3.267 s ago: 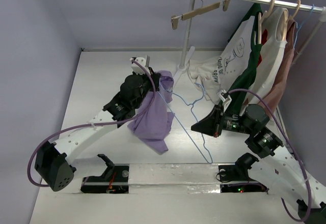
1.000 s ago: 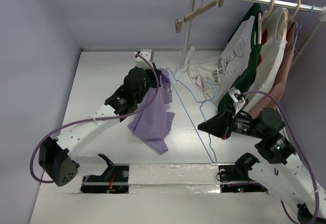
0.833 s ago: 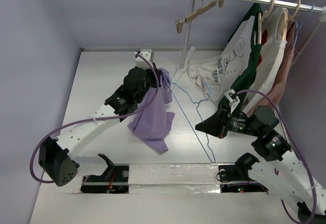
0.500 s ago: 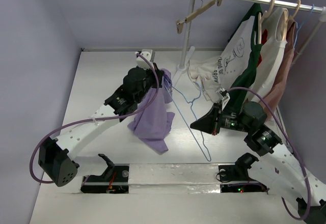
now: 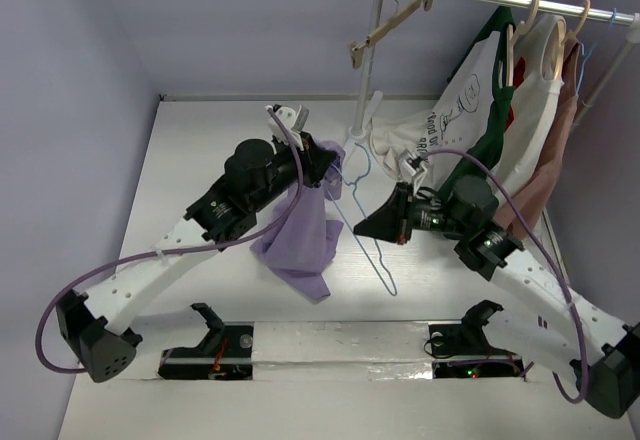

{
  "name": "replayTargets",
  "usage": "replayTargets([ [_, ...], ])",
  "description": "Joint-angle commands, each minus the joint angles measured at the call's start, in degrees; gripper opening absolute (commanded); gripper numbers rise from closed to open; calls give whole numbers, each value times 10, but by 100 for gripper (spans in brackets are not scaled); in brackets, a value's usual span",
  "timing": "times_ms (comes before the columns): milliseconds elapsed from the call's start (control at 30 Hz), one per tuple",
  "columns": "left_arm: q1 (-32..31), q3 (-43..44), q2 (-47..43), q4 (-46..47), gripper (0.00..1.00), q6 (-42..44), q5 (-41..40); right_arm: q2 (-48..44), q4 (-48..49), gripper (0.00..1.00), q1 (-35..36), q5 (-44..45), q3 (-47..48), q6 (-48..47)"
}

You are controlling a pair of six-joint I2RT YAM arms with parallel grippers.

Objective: Place the t-shirt on the hanger

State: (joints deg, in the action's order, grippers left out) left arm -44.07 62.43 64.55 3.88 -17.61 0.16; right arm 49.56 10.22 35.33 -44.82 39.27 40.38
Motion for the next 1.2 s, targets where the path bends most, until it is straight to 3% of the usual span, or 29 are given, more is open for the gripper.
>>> replayTargets([
  [0,-49,80,-37,1,0,6,38,70,95,0,2,11,79,-27],
  [167,-86,102,-72,-31,0,6,8,138,158,0,2,25,161,-58],
  [400,-91,95,-109,-76,0,-4,-9,60,324,0,2,50,61,-32],
  [600,-91,90,-92,-84,0,-18,-24,154,393,0,2,75,68,-29],
  [700,-91,83,-108,-78,21,-29,-59,122,412,0,2,83,48,-36],
  [733,-91,72,-112,-71,36,-34,-95,113,417,0,2,88,40,-41],
  [833,-91,58,-122,-36,55,-59,-139,99,385,0,2,90,32,-65],
  [933,-91,60,-104,3,66,-85,-175,84,385,0,2,90,13,-65],
  [1033,-91,70,-70,15,71,-117,-226,70,373,0,2,95,0,-73],
  [1167,-73,77,-24,58,74,-152,-215,58,366,0,2,89,-11,-72],
])
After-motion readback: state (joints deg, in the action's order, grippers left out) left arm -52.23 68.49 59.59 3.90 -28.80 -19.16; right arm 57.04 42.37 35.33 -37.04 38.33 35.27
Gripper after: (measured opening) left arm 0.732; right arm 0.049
